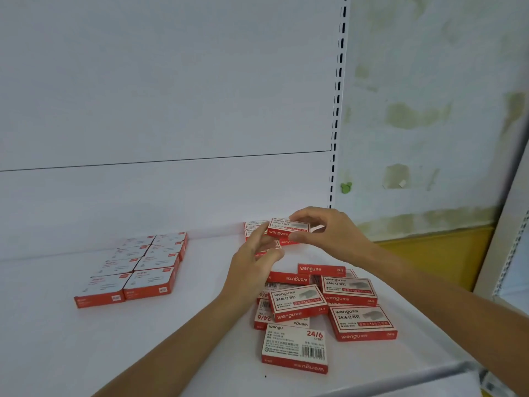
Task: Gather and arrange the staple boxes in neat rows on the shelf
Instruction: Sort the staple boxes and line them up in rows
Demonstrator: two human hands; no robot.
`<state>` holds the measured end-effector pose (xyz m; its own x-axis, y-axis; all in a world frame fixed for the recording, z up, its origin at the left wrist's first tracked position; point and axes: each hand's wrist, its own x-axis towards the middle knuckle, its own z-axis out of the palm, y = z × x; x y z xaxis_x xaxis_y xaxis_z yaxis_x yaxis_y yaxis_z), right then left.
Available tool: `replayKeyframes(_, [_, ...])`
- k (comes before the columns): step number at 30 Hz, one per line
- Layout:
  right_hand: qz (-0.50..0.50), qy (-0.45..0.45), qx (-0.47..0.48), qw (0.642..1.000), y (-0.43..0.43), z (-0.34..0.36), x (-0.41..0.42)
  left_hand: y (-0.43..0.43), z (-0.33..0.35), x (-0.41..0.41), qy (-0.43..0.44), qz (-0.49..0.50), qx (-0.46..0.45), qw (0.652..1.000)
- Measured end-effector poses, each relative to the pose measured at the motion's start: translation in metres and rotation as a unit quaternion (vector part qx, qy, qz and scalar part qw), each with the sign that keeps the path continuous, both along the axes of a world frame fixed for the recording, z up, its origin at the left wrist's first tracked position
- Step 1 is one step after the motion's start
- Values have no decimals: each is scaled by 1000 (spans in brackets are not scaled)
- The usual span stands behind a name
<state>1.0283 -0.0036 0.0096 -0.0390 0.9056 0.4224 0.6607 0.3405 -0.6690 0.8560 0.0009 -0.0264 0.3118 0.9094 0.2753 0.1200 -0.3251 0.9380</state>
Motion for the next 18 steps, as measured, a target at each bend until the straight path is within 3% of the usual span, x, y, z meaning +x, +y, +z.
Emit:
replayKeyframes(6, [-5,-50,42,998,0,5,4,-6,4,-5,103,30,82,991])
replayKeyframes(13, [-25,-19,29,999,-1,9,18,-10,16,2,132,20,82,988])
replayKeyframes(18, [-32,-80,7,996,4,5,25,-9,12,3,162,9,69,984])
